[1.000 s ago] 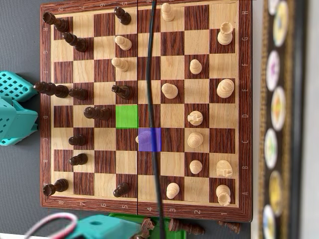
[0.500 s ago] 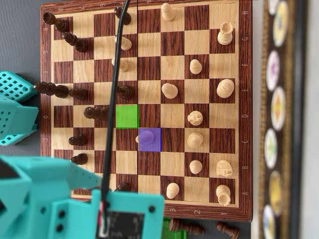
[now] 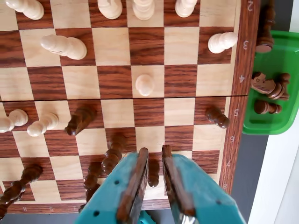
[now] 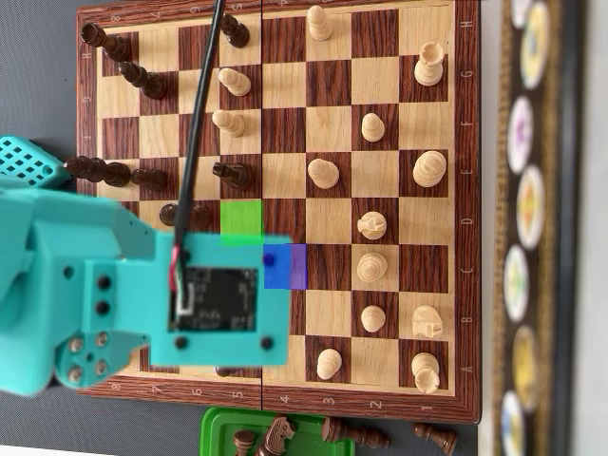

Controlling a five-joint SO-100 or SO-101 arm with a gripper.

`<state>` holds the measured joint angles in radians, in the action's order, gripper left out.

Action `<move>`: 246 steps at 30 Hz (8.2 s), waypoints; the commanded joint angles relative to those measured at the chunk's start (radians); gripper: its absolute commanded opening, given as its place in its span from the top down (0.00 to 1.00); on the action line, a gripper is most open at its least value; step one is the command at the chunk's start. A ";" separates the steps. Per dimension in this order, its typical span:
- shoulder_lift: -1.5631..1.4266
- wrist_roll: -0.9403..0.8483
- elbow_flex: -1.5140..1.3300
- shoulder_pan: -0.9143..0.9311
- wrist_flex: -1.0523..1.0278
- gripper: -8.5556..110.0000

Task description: Play chess

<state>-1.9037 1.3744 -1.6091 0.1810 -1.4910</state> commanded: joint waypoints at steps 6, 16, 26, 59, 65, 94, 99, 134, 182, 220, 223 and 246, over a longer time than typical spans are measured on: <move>0.094 0.031 0.044 -0.040 0.014 0.83; 0.244 0.028 0.173 -0.038 0.014 0.82; 0.360 0.025 0.244 -0.034 0.006 0.79; 0.502 0.023 0.212 -0.038 0.015 0.79; 0.518 -0.003 0.212 -0.031 0.051 0.79; 0.520 -0.008 0.204 -0.018 0.048 0.86; 0.522 -0.046 0.204 -0.003 0.049 0.86; 0.505 -0.049 0.216 -0.031 0.048 0.88; 0.155 -0.067 -0.025 -0.063 0.055 0.90; 0.176 -0.032 -0.135 -0.147 0.095 0.90; 0.176 -0.034 -0.153 -0.149 0.097 0.90; 0.176 -0.040 -0.156 -0.144 0.124 0.90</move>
<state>-1.7227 1.3376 -1.7702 0.0337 -1.3683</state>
